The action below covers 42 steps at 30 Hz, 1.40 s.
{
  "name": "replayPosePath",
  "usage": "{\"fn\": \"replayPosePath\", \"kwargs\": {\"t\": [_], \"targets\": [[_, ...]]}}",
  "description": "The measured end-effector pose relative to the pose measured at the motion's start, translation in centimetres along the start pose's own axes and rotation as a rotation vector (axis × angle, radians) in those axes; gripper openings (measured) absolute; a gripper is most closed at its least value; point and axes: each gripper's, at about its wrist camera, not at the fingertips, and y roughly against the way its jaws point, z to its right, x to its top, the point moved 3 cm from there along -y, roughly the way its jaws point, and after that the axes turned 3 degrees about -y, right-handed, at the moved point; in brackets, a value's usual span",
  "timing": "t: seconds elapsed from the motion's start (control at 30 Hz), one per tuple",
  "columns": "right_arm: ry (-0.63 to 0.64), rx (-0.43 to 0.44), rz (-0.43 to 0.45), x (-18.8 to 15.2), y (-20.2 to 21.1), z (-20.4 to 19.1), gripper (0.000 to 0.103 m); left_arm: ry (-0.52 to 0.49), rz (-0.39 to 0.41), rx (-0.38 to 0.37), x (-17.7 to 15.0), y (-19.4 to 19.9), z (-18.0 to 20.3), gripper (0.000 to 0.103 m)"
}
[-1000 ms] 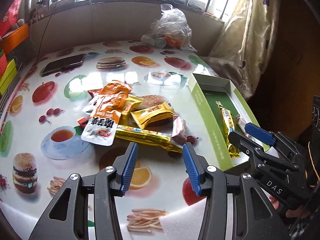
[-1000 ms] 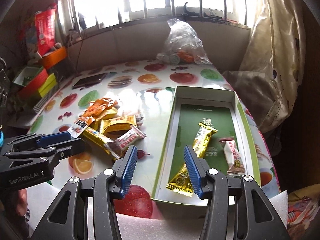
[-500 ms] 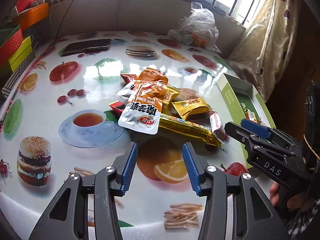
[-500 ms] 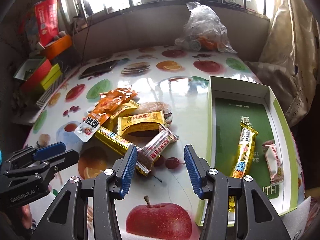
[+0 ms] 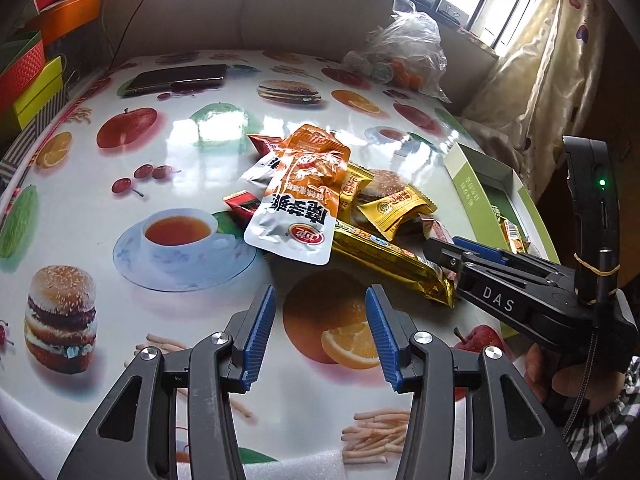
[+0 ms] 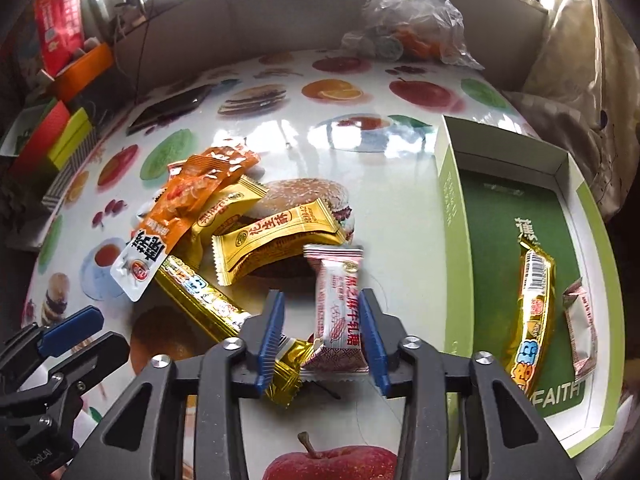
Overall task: Organize snacks
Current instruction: 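Grasp another white-red candy bar with the right gripper while the left gripper grasps a gold stick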
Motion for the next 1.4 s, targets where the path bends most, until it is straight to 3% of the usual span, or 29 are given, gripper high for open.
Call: {"fn": "replayPosePath", "kwargs": {"t": [0.37,0.67,1.07,1.4], "targets": [[0.102,0.141,-0.042,-2.8,0.5,-3.5,0.022,0.042,-0.013,0.004,-0.2,-0.3,-1.0,0.048],[0.096,0.276,-0.085,-4.7,1.0,-5.5,0.022,0.061,-0.023,-0.011,-0.5,-0.2,-1.3,0.048],[0.102,0.129,-0.016,-5.0,2.3,-2.7,0.022,0.014,-0.056,-0.007,-0.9,-1.1,0.4,0.048],[0.067,0.112,-0.008,-5.2,2.5,-1.2,0.022,-0.036,-0.08,0.074,-1.0,-2.2,1.3,0.048]]}}
